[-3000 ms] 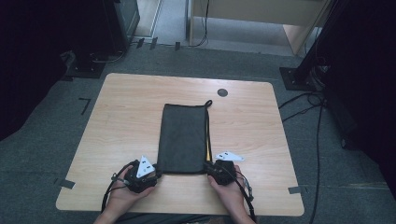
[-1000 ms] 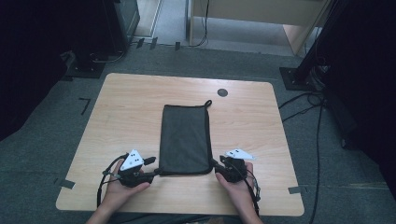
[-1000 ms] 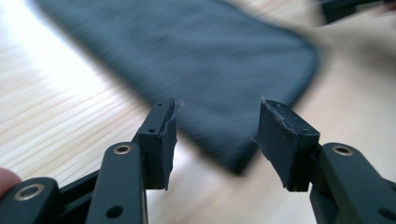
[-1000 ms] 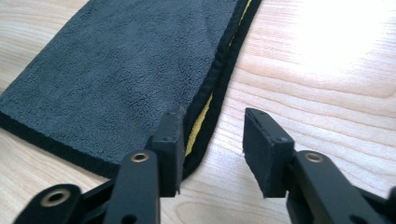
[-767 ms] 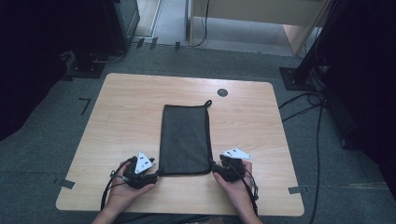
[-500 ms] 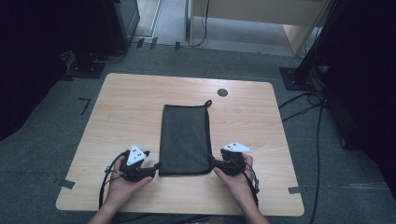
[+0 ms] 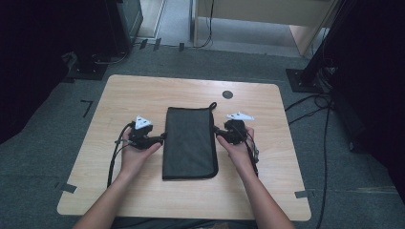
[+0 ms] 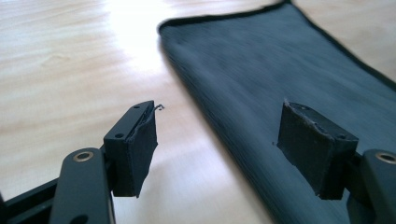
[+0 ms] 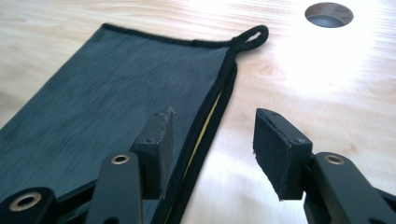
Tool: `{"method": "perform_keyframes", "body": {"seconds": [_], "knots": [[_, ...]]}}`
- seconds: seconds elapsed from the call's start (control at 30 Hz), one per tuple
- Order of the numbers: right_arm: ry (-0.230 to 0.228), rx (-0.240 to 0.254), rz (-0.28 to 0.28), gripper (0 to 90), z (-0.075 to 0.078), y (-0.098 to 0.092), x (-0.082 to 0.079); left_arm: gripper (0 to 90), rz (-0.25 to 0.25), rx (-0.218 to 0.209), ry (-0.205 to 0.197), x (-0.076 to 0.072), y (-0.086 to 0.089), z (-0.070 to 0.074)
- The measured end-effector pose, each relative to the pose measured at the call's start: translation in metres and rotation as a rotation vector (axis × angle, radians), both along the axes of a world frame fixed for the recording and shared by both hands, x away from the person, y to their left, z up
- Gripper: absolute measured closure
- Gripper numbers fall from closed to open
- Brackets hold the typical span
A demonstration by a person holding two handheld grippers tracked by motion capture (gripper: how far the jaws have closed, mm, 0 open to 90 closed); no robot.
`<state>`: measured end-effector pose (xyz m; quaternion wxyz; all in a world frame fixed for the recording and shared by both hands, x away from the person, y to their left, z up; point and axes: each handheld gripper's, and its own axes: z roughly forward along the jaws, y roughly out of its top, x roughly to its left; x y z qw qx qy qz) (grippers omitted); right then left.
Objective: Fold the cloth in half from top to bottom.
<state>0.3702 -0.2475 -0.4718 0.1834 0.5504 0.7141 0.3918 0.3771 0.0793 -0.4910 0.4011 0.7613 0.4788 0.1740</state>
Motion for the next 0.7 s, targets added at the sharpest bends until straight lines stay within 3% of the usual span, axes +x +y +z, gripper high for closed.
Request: {"method": "perform_keyframes", "body": {"seconds": [0.2,0.37,0.47,0.53,0.63,0.7], "knots": [[0.018,0.033,-0.010,60.7,-0.010,0.005,0.044,31.0,0.046,0.028,0.048,0.047,-0.015,-0.005],[0.067,0.062,-0.038,60.4,-0.024,0.009,0.073,33.5,0.077,0.050,0.068,0.080,-0.026,-0.007],[0.090,0.112,-0.054,59.5,-0.031,0.009,0.083,37.1,0.066,-0.005,0.098,0.094,-0.029,-0.009],[0.093,0.147,-0.077,58.9,-0.034,0.009,0.087,37.9,0.075,0.017,0.120,0.101,-0.031,-0.012],[0.098,0.111,-0.069,58.8,-0.042,0.014,0.093,41.2,0.096,0.014,0.134,0.107,-0.034,-0.018],[0.078,0.085,-0.071,59.4,-0.044,0.016,0.094,45.9,0.089,0.009,0.124,0.107,-0.035,-0.019]]}}
